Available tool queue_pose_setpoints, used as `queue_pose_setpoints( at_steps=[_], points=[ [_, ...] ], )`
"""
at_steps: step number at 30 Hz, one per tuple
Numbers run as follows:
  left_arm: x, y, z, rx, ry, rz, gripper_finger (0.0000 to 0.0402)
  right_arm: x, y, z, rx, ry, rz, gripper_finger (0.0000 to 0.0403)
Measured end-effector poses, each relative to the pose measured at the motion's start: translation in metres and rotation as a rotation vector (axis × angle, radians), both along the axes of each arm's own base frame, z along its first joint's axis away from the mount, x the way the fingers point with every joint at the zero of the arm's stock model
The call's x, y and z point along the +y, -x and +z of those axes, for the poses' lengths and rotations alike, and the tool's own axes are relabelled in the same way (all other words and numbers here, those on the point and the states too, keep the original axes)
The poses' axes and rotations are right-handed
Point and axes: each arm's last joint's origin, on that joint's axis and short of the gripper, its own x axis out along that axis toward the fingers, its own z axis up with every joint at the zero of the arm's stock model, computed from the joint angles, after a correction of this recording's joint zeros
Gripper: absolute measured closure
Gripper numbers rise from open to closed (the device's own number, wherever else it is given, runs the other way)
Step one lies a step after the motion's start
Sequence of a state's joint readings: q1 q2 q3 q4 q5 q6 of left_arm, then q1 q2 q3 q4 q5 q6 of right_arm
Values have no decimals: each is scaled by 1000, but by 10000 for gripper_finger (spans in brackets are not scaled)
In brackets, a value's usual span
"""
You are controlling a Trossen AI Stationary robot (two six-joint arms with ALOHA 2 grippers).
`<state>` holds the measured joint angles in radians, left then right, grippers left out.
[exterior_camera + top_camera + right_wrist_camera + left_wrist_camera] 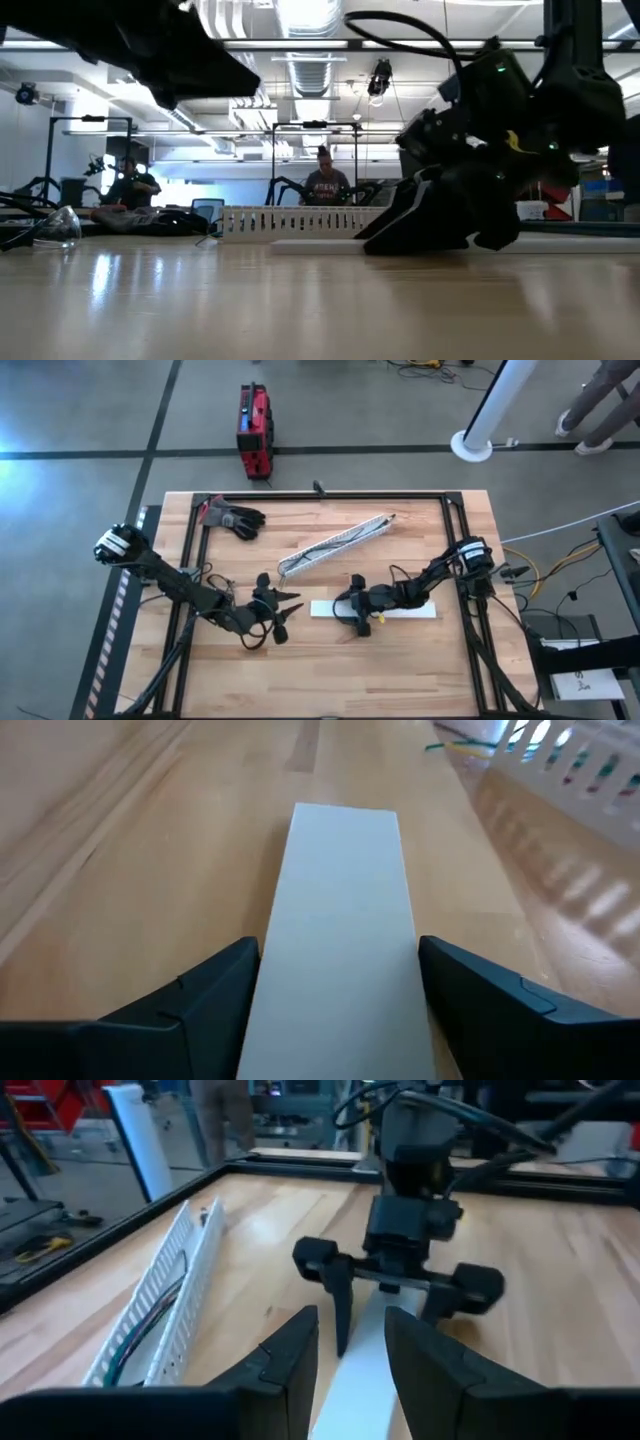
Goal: Ziptie cables
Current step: Move the white cable duct to the center
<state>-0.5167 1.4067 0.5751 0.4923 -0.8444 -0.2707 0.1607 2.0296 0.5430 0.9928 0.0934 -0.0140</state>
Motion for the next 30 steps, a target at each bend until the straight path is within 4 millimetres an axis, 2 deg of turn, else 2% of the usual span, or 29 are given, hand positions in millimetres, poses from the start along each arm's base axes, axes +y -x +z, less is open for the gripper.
queue_pose_setpoints(
  at_steps=[6,11,17,22,30],
  points=[
    [1,-17,-22,11,-13,49,289,-5,-5,-1,32,-44,6,149],
    [5,-34,-31,6,-36,148,292,-5,-5,-1,31,-39,14,166],
    [7,-51,-25,10,-48,174,309,-5,-5,-2,39,-67,7,170],
    [8,-57,-20,55,-75,176,321,-5,-4,-2,46,-78,-1,166],
    [12,-63,-14,65,-91,190,311,-5,-4,-2,49,-134,-38,152]
  ],
)
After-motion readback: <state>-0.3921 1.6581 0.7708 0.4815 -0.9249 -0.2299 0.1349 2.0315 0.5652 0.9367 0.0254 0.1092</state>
